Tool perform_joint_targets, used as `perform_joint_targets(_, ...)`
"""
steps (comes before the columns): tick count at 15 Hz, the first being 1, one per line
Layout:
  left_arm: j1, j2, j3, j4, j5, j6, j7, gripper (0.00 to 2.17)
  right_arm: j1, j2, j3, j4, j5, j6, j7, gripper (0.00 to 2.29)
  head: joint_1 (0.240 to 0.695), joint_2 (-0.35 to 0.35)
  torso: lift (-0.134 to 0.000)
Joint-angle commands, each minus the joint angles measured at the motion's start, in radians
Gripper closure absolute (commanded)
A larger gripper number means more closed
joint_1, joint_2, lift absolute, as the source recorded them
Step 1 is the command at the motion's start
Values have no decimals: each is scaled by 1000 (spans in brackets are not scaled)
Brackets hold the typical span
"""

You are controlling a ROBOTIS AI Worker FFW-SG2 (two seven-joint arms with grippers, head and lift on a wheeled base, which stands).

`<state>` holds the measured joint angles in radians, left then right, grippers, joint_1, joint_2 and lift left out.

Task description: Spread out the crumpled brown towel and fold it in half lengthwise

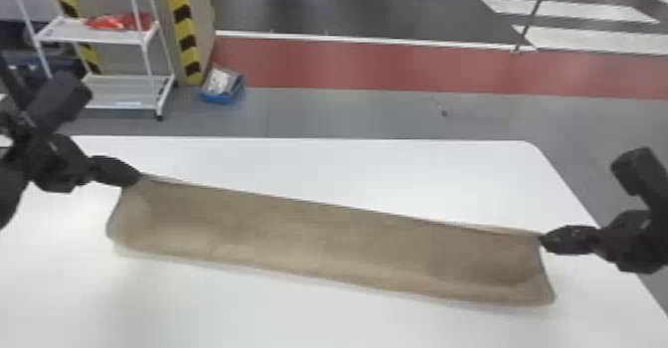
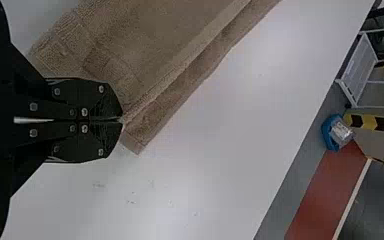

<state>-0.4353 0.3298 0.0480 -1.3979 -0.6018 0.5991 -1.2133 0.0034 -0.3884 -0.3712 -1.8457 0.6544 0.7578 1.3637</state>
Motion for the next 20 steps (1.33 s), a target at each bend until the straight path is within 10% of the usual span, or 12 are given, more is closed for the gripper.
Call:
perform_joint_targets(1,0,28,27,-12,2,-14,-35,1544,30,-6,-32,-23,-19,2,3,1629,695,-121,-124)
perform_joint_targets(9,81,112,96,-119,5,-87,-222,1544,164,-3,-66,-196,-47,21,3,1629,695,-87,-124)
perform_joint_targets(20,-11,-11,-59,-10,-79,-84,-124,1544,-51,-7,66,52,44,131,3,1629,695,-133,-124)
